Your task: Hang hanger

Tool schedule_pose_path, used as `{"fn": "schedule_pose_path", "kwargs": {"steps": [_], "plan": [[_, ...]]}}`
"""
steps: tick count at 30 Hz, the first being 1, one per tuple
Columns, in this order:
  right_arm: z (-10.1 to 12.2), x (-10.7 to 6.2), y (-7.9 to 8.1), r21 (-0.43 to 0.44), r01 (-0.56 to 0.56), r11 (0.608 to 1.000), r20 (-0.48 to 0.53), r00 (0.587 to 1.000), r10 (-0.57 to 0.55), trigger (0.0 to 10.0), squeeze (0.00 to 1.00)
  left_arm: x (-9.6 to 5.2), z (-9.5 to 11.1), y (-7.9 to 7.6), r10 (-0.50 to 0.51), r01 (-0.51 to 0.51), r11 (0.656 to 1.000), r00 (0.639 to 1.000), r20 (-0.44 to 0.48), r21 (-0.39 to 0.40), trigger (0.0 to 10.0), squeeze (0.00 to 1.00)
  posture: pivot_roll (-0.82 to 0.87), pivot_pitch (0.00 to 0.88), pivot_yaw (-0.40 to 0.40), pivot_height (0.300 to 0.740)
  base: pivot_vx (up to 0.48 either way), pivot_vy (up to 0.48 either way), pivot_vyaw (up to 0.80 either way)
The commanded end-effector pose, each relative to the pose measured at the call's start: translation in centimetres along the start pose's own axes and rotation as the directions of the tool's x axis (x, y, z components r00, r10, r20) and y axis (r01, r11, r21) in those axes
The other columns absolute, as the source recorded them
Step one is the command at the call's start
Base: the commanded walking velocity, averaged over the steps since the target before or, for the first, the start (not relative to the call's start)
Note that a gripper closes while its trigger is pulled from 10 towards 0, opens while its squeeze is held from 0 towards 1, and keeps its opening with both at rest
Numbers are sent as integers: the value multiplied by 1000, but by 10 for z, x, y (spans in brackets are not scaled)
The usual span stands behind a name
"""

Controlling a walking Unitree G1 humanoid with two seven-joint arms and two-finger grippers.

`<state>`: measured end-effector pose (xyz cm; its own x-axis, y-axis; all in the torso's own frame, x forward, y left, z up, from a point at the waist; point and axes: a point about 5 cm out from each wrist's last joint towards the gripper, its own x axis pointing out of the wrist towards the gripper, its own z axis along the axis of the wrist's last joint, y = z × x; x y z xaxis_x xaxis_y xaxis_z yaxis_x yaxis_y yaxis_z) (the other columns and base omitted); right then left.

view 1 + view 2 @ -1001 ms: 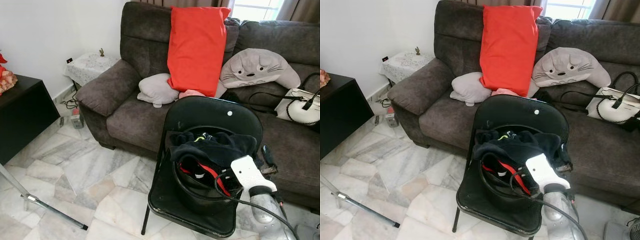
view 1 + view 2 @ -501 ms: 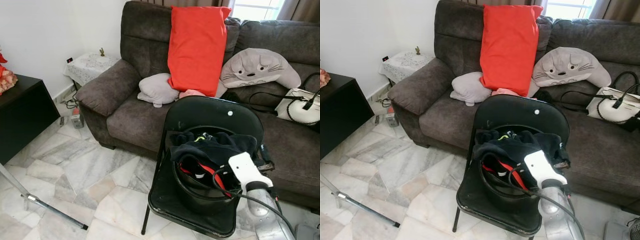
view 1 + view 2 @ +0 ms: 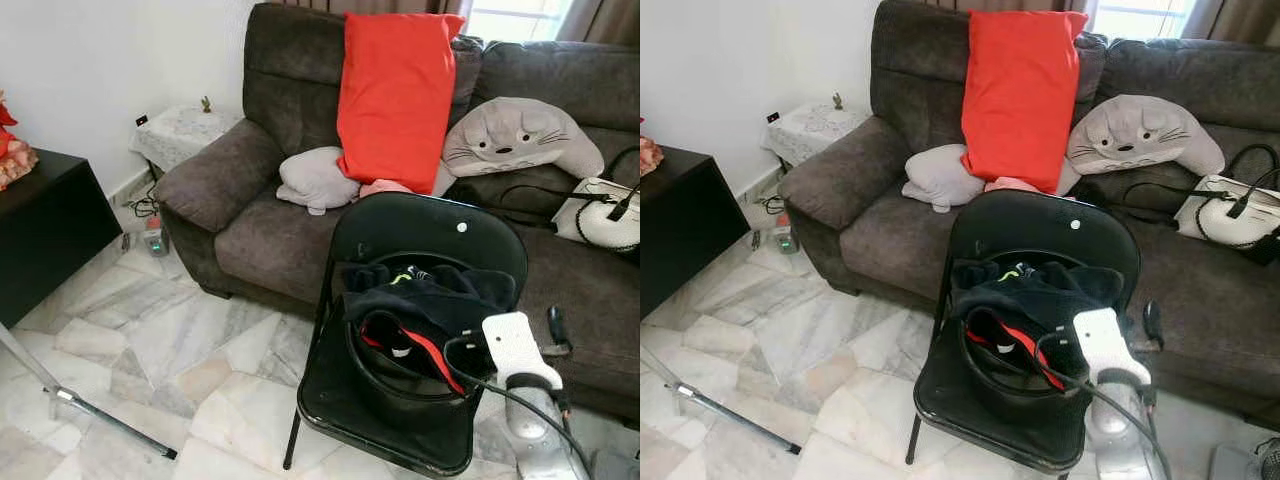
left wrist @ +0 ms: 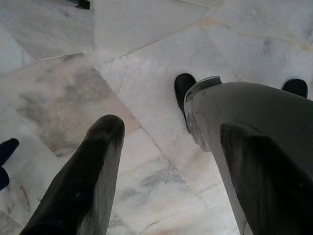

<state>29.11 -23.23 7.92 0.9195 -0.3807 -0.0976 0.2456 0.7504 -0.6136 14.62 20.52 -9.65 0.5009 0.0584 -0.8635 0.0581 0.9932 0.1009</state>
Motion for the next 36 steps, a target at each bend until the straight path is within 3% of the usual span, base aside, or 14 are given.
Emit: {"fn": "schedule_pose_path", "kwargs": {"steps": [1, 10, 14, 15, 16, 17, 20, 21, 23, 36], "plan": [[-1, 1, 1, 20, -12, 1000, -7, 1000, 12, 10000, 0, -1, -7, 2, 1, -1, 1000, 999, -32, 19, 10000, 0, -18, 60, 28, 740, 0, 0, 0], [6, 8, 2, 77, -23, 997, 44, 999, 20, 10000, 0, -1, -7, 3, 6, -5, 1000, 999, -32, 22, 10000, 0, -15, 63, 31, 740, 0, 0, 0], [-1, 12, 4, 86, -29, 996, 6, 1000, 29, 10000, 0, -1, -8, 3, 6, -6, 1000, 999, -32, 25, 10000, 0, -10, 64, 33, 740, 0, 0, 0], [-6, 12, 5, 142, -19, 990, -39, 999, 25, 10000, 0, -1, -8, 3, 7, -6, 1000, 999, -32, 26, 10000, 0, -9, 64, 34, 740, 0, 0, 0], [-6, 12, 5, 142, -19, 990, -39, 999, 25, 10000, 0, -1, -8, 3, 7, -6, 1000, 999, -32, 26, 10000, 0, -9, 64, 34, 740, 0, 0, 0], [-7, 13, 6, 222, -13, 975, -65, 997, 28, 10000, 0, -1, -8, 3, 7, -6, 1000, 999, -32, 27, 10000, 0, -8, 65, 34, 740, 0, 0, 0], [-2, 14, 7, 302, -15, 953, -44, 999, 30, 10000, 0, -1, -8, 3, 8, -7, 1000, 999, -32, 27, 10000, 0, -8, 66, 35, 740, 0, 0, 0], [2, 15, 7, 380, -12, 925, -29, 999, 24, 10000, 0, -1, -8, 4, 9, -8, 1000, 999, -32, 28, 10000, 0, -8, 66, 36, 740, 0, 0, 0], [3, 15, 7, 412, -5, 911, -25, 1000, 17, 10000, 0, -1, -8, 4, 9, -8, 1000, 999, -32, 30, 10000, 0, -7, 65, 36, 740, 0, 0, 0], [-8, 11, 21, 384, -72, 920, -36, 995, 92, 10000, 0, -1, -7, 3, 7, -6, 999, 999, -31, 38, 10000, 0, -3, 65, 37, 740, 0, 0, 0]]}}
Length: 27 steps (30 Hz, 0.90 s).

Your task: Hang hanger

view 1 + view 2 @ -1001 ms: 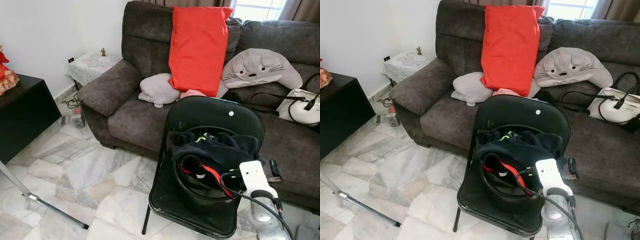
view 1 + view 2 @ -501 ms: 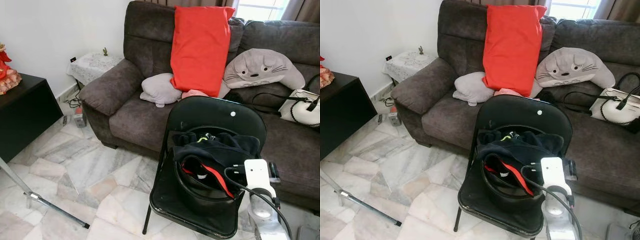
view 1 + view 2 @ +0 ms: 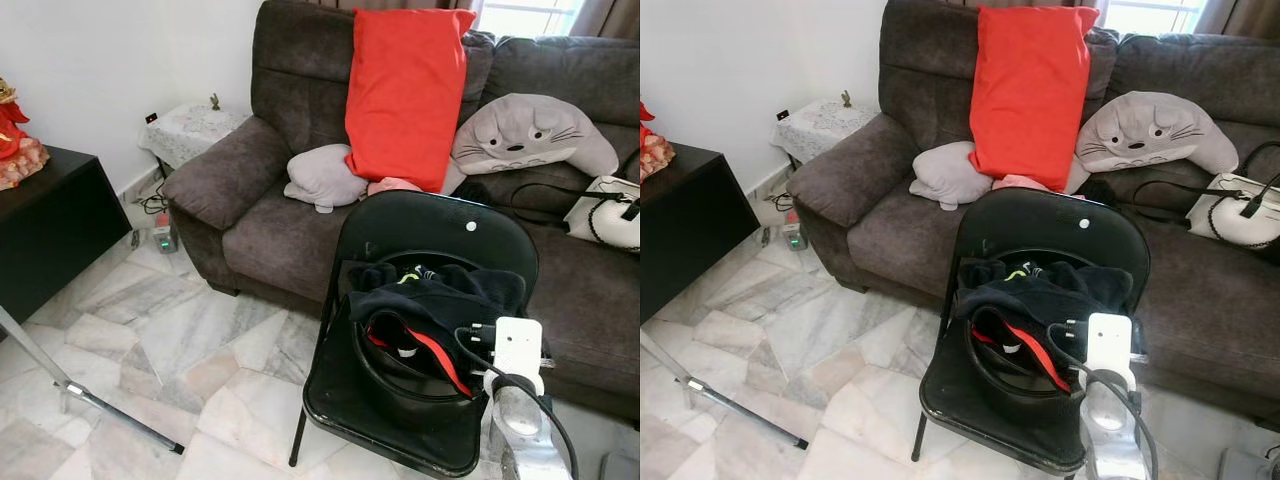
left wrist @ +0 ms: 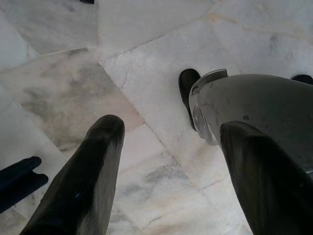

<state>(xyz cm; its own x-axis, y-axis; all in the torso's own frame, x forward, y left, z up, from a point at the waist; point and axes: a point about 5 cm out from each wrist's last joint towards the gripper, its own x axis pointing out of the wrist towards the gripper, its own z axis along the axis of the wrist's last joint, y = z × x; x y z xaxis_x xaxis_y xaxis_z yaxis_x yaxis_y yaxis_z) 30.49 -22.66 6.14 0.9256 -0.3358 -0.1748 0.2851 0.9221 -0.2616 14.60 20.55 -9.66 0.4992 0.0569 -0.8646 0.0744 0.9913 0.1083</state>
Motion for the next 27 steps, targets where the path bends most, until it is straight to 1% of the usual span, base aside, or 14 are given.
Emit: {"fn": "schedule_pose_path", "kwargs": {"steps": [1, 7, 11, 12, 13, 14, 15, 16, 22, 27], "plan": [[-3, -2, 2, 0, -4, 1000, -2, 1000, 4, 10000, 0, -1, -7, 3, 8, -8, 1000, 1000, -29, 21, 10000, 0, -3, 65, 38, 740, 0, 0, 0], [-4, -5, 1, -12, 11, 1000, 29, 1000, -11, 10000, 0, -1, -7, 3, 8, -7, 1000, 1000, -30, 24, 10000, 0, -3, 66, 39, 740, 0, 0, 0], [-8, -9, 7, -25, -10, 1000, 36, 999, 11, 10000, 0, -1, -7, 3, 8, -8, 1000, 1000, -29, 28, 10000, 0, -3, 66, 38, 740, 0, 0, 0], [-8, -10, 8, -25, -12, 1000, 37, 999, 13, 9608, 0, -1, -7, 3, 9, -8, 1000, 1000, -28, 28, 10000, 0, -1, 65, 38, 740, 0, 0, 0], [-9, -11, 10, -29, -16, 999, 39, 999, 17, 3843, 0, -1, -7, 3, 9, -8, 1000, 1000, -28, 28, 10000, 0, -1, 65, 38, 740, 0, 0, 0], [-9, -12, 11, -31, -21, 999, 39, 999, 22, 3020, 0, -1, -7, 3, 9, -8, 1000, 1000, -28, 27, 10000, 0, -3, 64, 38, 740, 0, 0, 0], [-9, -12, 11, -31, -21, 999, 39, 999, 22, 3020, 0, -1, -7, 3, 9, -8, 1000, 1000, -28, 27, 10000, 0, -3, 64, 38, 740, 0, 0, 0], [-10, -14, 13, -35, -27, 999, 42, 999, 28, 0, 0, -1, -7, 3, 9, -9, 1000, 1000, -29, 28, 10000, 0, -3, 64, 38, 740, 0, 0, 0], [-10, -14, 14, -43, -27, 999, 44, 999, 29, 0, 0, -1, -7, 3, 9, -8, 1000, 1000, -29, 30, 10000, 0, -3, 65, 39, 740, 0, 0, 0], [-7, -11, 12, -62, -22, 998, 56, 998, 25, 0, 0, -1, -7, 3, 9, -8, 1000, 1000, -28, 29, 10000, 0, -3, 64, 38, 740, 0, 0, 0]]}}
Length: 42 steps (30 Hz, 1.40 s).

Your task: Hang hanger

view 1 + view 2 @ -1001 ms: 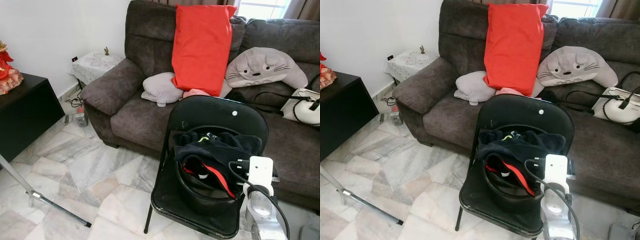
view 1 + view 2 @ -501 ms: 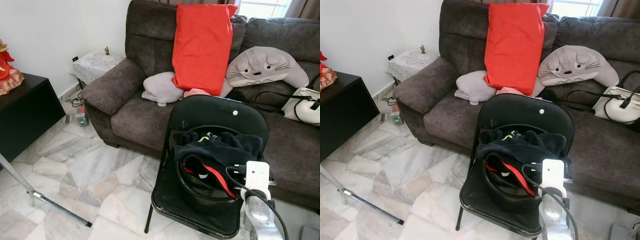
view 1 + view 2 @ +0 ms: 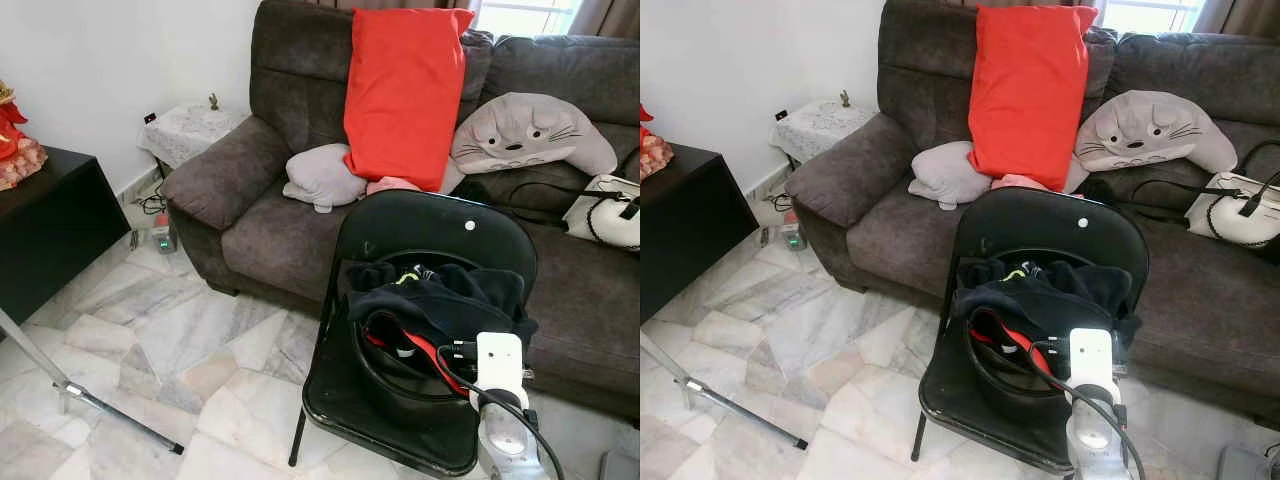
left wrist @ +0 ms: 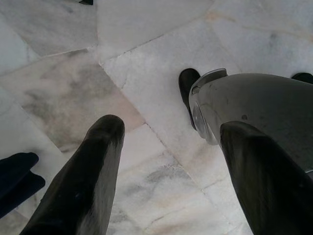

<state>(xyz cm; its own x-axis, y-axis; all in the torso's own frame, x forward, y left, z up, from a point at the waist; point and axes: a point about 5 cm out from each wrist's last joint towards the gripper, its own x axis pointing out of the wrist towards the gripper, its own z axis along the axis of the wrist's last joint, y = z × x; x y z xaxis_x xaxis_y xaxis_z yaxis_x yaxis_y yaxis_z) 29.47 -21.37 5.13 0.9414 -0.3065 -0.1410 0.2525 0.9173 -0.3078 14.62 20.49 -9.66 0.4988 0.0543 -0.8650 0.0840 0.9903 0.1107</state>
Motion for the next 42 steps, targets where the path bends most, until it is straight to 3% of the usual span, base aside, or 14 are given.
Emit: {"fn": "schedule_pose_path", "kwargs": {"steps": [1, 17, 28, 42], "plan": [[3, 1, 0, -10, -2, 1000, 16, 1000, 2, 0, 0, -1, -7, 4, 11, -11, 1000, 1000, -28, 19, 10000, 0, -3, 64, 38, 740, 0, 0, 0], [17, 11, -1, -55, 4, 998, 66, 998, -1, 0, 0, -1, -7, 4, 12, -12, 1000, 1000, -25, 19, 10000, 0, 1, 64, 40, 740, 0, 0, 0], [51, 21, -3, -108, 1, 994, 191, 981, 20, 0, 0, -1, -7, 4, 11, -11, 1000, 1000, -25, 16, 10000, 0, -1, 66, 41, 740, 0, 0, 0], [83, 28, -6, -106, -3, 994, 291, 956, 34, 0, 0, -1, -7, 3, 10, -9, 1000, 1000, -26, 15, 10000, 0, -4, 66, 40, 740, 0, 0, 0]]}}
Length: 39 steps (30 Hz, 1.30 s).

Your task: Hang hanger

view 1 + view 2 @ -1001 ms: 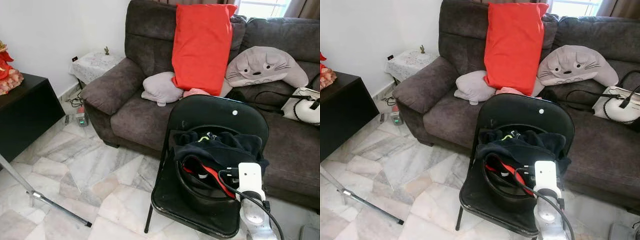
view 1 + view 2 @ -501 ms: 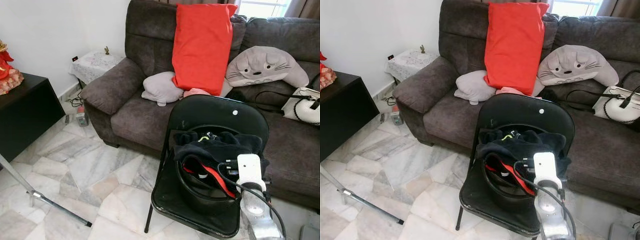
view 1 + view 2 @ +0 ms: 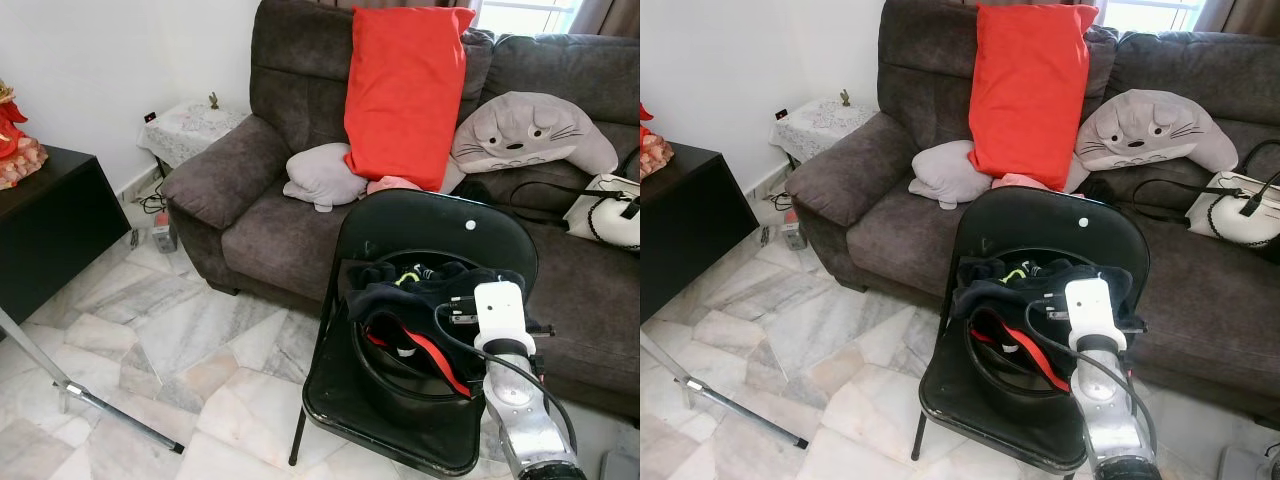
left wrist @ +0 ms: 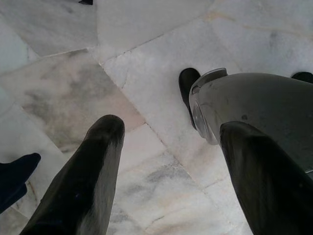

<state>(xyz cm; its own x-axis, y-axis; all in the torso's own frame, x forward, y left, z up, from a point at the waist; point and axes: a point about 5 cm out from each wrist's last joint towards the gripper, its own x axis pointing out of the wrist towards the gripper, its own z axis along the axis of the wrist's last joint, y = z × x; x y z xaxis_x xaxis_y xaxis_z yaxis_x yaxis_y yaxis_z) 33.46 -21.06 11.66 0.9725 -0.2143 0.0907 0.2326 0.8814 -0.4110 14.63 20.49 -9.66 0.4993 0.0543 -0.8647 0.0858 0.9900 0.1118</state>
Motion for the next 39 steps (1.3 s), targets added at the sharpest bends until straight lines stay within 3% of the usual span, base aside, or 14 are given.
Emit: {"fn": "schedule_pose_path", "kwargs": {"steps": [1, 7, 12, 19, 24, 26, 30, 34, 36, 38, 39], "plan": [[13, 4, 2, -4, -20, 1000, 49, 999, 20, 0, 0, -1, -7, 3, 10, -9, 1000, 1000, -27, 13, 10000, 0, -4, 65, 39, 740, 0, 0, 0], [3, -4, 12, -50, -87, 995, 13, 996, 87, 0, 0, -1, -7, 3, 11, -11, 1000, 1000, -29, 14, 10000, 0, -3, 66, 39, 740, 0, 0, 0], [-1, -10, 15, -150, -146, 978, 13, 989, 150, 0, 0, -1, -7, 4, 11, -10, 1000, 999, -30, 15, 10000, 0, -6, 67, 41, 740, 0, 0, 0], [-5, -11, 13, -153, -129, 980, -15, 992, 128, 0, 0, -1, -7, 4, 11, -10, 1000, 999, -30, 19, 10000, 0, -8, 66, 42, 740, 0, 0, 0], [-9, -9, 10, 142, -25, 989, -124, 991, 43, 0, 0, -1, -7, 5, 15, -15, 1000, 999, -29, 17, 10000, 0, -6, 65, 45, 740, 0, 0, 0], [-7, -6, 8, 165, -8, 986, -124, 992, 29, 0, 0, -1, -7, 5, 15, -15, 1000, 999, -28, 17, 10000, 0, -6, 65, 45, 740, 0, 0, 0], [19, 13, -9, 227, 63, 972, -62, 997, -51, 0, 0, -1, -7, 5, 17, -17, 1000, 999, -27, 17, 10000, 0, -10, 66, 45, 740, 0, 0, 0], [37, 21, -15, 280, 87, 956, -18, 996, -85, 0, 0, -1, -7, 5, 20, -19, 1000, 999, -27, 18, 10000, 0, -9, 68, 47, 740, 0, 0, 0], [65, 26, -17, 336, 57, 940, 90, 992, -93, 0, 0, -1, -7, 5, 22, -22, 1000, 999, -27, 18, 10000, 0, -9, 70, 48, 740, 0, 0, 0], [78, 26, -15, 344, 29, 939, 145, 986, -84, 0, 0, -1, -7, 5, 23, -23, 1000, 999, -27, 18, 10000, 0, -7, 72, 49, 740, 0, 0, 0], [96, 25, -11, 332, -22, 943, 227, 972, -57, 0, 0, -1, -7, 5, 25, -25, 1000, 999, -28, 18, 10000, 0, -8, 72, 49, 740, 0, 0, 0]]}}
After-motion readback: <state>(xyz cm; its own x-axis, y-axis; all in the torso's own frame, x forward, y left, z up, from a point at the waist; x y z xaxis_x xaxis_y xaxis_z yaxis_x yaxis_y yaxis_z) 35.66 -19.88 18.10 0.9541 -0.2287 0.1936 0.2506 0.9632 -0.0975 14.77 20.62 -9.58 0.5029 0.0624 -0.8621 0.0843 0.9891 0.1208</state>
